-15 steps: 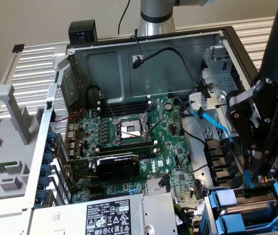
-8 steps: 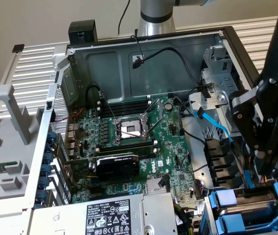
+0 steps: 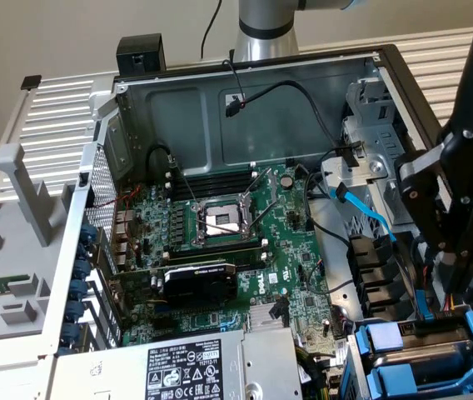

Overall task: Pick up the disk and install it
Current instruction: 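Insert the second disk wire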

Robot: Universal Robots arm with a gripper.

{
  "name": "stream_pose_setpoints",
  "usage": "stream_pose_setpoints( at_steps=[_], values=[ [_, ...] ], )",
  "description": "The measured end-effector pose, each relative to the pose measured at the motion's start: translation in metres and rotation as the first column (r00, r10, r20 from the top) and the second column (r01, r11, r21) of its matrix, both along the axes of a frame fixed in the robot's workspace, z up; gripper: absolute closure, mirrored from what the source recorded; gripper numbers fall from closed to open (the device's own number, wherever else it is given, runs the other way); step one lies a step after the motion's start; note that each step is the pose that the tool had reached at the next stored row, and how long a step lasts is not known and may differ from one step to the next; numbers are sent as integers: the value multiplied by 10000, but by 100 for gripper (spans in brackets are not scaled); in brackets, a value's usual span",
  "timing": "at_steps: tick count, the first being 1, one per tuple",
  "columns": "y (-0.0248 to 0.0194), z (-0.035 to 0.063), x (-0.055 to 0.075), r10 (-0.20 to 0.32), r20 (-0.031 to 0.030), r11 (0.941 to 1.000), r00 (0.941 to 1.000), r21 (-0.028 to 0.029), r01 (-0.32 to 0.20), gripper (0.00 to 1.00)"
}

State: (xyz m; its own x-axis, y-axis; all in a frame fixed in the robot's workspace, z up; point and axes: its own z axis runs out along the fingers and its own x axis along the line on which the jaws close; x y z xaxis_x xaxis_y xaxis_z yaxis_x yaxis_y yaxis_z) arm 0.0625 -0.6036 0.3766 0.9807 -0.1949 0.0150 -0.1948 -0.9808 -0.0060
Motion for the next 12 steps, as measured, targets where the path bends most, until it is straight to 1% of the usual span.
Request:
stream_pose_setpoints(
  at_steps=[4,12],
  values=[
    [4,1,30,104,4,9999,9999,-2,-104,85],
    [5,1,33,116,5,9999,9999,-2,-116,85]
  ],
)
